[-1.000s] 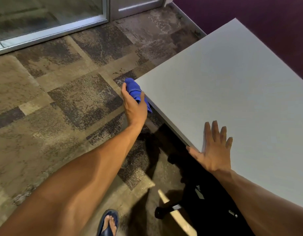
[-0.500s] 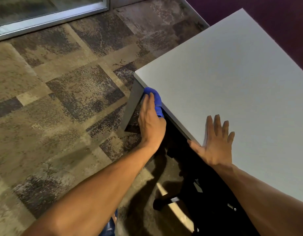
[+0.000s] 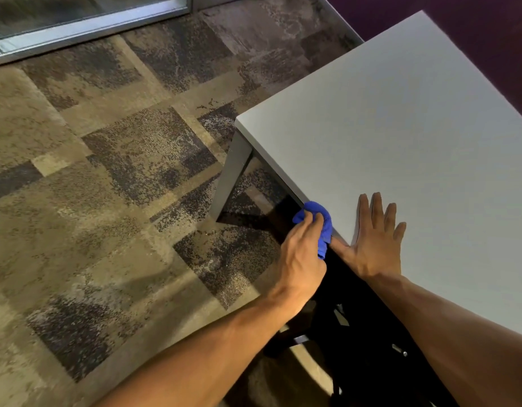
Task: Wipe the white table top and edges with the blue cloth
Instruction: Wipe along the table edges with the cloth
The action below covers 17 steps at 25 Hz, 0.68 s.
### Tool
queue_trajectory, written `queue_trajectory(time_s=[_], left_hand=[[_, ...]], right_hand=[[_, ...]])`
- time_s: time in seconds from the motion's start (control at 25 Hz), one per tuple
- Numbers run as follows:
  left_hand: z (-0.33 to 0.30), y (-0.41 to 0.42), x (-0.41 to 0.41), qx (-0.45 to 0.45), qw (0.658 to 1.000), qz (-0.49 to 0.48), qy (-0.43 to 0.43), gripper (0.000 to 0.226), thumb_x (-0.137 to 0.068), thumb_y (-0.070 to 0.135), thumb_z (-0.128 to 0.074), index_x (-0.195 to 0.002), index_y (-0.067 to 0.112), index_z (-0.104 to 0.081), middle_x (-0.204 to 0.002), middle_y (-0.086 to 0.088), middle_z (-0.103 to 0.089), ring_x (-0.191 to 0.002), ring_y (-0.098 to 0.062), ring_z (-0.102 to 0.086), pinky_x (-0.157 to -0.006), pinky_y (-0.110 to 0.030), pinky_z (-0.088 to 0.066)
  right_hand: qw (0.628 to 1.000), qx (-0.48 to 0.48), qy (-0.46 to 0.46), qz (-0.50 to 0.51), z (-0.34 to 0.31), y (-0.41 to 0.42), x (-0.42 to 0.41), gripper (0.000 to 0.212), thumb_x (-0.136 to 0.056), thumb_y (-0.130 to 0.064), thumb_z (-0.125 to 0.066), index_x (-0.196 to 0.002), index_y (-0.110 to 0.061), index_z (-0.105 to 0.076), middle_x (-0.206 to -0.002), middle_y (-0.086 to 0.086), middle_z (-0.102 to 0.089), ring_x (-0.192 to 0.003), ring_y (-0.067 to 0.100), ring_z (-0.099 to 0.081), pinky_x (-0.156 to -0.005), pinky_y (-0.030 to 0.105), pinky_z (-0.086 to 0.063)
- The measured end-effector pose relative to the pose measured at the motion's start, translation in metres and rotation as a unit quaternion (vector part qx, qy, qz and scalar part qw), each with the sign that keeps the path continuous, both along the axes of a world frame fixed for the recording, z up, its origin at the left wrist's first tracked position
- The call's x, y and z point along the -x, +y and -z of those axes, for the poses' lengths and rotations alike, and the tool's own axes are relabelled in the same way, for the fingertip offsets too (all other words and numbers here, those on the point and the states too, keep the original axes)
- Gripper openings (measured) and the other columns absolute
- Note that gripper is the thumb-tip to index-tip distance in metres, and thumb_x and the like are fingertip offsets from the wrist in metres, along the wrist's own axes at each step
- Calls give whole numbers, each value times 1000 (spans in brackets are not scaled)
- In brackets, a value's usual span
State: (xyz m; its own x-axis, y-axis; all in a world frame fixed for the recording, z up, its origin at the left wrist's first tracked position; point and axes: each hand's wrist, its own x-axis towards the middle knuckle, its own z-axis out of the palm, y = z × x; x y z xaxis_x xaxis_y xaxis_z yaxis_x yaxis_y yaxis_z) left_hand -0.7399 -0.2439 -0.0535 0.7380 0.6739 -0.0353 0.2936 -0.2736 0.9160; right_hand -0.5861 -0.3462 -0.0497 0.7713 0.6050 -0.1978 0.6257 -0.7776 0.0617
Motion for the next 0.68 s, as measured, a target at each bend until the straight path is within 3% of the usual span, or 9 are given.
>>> queue_trajectory(time_s=[0.08, 0.24, 0.36, 0.48, 0.68], left_hand=[[6, 5, 6, 13, 1000, 22, -14, 74, -76, -19, -56, -145, 7, -44, -151, -13, -45, -141, -24, -40, -116, -23, -20], [18, 16, 21, -55, 985, 159, -20, 65, -77, -20, -60, -137, 3, -53, -144, -14, -54, -135, -25, -48, -116, -25, -26], [30, 37, 31, -87, 980, 178, 1, 62, -77, -21, -61, -134, 1, -56, -142, -15, -54, -132, -27, -50, -116, -26, -26], [39, 75, 48, -89, 986, 129, 61, 66, -78, -20, -60, -139, 5, -51, -147, -12, -50, -136, -23, -46, -118, -29, -24], [25, 134, 66, -38, 994, -52, 88, 72, -80, -20, -54, -146, 8, -42, -152, -10, -44, -138, -23, -43, -114, -27, -22]], right_hand=[[1000, 5, -4, -4, 1, 0, -1, 118, -72, -103, -18, -161, -29, 8, -173, 4, 8, -158, 38, 10, -122, 67, -2], [1000, 19, -11, -11, 1, -3, -1, 114, -76, -100, -14, -162, -26, 6, -173, 8, 5, -157, 42, 7, -122, 70, -7], [999, 29, -13, -18, 1, -5, -3, 112, -77, -99, -12, -160, -30, 14, -172, 2, 14, -157, 39, 13, -122, 67, 0], [999, 31, -24, -17, 4, -5, -3, 111, -76, -99, -15, -158, -34, 24, -167, -5, 27, -156, 36, 19, -120, 61, 8], [999, 11, -38, -16, 9, -6, -6, 109, -76, -100, -18, -153, -40, 32, -161, -11, 40, -156, 34, 19, -119, 59, 9]])
